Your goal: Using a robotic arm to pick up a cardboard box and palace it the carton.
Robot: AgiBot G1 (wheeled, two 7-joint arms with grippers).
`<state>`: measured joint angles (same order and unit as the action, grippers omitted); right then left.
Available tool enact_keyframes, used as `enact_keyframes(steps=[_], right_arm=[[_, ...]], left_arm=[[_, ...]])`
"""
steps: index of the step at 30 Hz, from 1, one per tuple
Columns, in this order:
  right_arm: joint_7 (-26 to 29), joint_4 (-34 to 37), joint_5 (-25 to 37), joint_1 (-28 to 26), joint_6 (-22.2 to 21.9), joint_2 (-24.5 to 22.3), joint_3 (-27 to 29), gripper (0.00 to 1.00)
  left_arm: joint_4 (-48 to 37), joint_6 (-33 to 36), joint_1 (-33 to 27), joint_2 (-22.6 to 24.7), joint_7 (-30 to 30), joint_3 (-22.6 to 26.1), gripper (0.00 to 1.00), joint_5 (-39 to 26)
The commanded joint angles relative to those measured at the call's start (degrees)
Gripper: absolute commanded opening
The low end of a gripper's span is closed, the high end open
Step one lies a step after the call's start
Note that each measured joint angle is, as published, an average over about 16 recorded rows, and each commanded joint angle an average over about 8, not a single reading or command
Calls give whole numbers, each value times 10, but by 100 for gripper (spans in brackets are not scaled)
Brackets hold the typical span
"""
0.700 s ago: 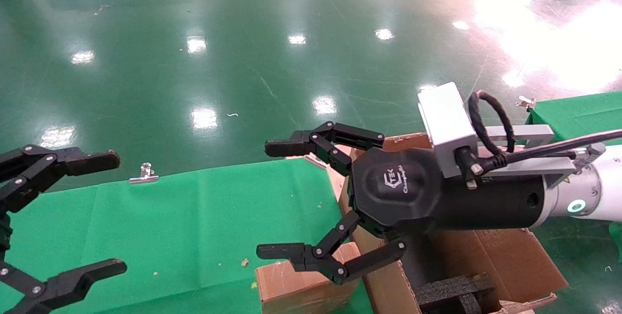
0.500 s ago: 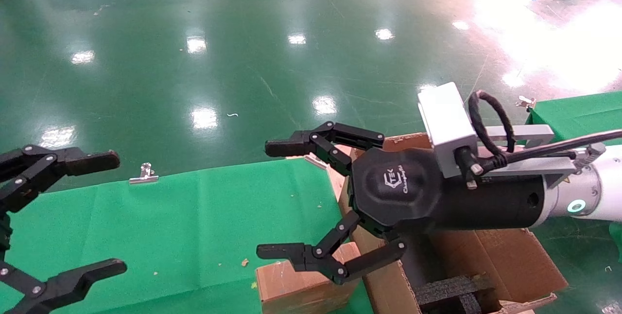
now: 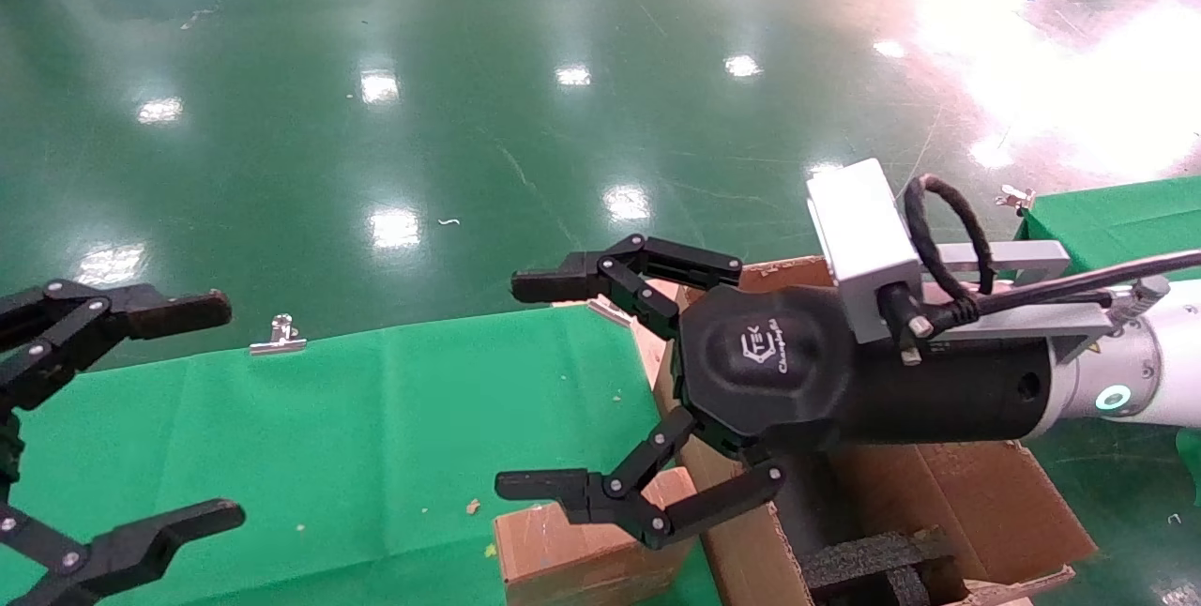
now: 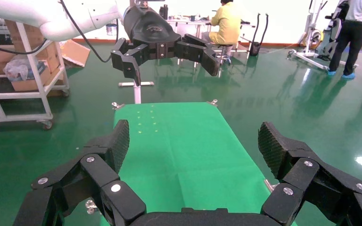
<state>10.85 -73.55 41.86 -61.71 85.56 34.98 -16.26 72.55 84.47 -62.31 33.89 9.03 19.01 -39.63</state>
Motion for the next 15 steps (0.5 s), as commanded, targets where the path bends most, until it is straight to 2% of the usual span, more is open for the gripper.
enact_keyframes(steps=[1,2,15], right_arm=[[0,0,0,0,0,0,0,100],[0,0,0,0,0,0,0,100],[1,-1,5,-2,2,-2,-2,100]], left_arm=[[0,0,0,0,0,0,3,0],[0,0,0,0,0,0,0,0],[0,0,0,0,0,0,0,0]])
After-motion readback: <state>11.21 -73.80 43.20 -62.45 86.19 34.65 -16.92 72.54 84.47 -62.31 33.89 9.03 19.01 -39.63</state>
